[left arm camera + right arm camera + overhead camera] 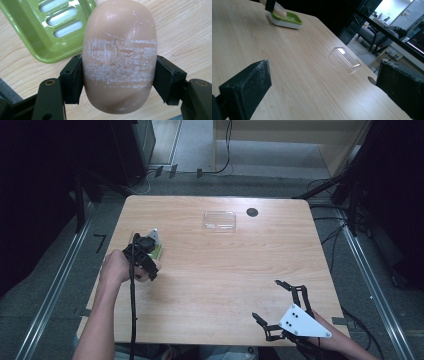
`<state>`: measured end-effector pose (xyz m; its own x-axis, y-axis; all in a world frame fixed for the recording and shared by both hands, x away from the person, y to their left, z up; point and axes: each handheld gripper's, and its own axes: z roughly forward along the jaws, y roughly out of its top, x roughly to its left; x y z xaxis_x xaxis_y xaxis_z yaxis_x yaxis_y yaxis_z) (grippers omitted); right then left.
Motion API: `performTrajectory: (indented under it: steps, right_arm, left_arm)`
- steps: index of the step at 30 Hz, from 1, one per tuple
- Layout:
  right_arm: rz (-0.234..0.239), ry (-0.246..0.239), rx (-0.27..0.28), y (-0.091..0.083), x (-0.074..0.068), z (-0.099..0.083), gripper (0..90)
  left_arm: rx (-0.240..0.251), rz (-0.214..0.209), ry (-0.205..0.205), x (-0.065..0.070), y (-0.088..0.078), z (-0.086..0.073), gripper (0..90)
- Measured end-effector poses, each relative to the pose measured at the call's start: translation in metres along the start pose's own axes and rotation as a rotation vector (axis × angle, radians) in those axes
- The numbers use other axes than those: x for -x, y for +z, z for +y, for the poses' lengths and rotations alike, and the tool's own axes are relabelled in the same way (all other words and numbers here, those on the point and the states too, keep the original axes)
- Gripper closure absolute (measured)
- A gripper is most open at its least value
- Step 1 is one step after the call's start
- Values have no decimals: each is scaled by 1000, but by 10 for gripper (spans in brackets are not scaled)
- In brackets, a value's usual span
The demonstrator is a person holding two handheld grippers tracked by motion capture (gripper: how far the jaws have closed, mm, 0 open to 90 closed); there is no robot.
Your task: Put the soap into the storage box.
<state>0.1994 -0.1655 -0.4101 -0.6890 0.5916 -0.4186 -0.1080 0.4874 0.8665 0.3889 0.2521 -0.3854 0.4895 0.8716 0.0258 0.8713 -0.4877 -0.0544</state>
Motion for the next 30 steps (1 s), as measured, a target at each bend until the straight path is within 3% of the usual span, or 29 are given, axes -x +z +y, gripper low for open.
performTrajectory:
  steps: [30]
  right_arm:
    - [-3, -2, 2, 0, 0, 0, 0]
  left_arm:
    - [17, 8, -40, -22, -15, 14, 333]
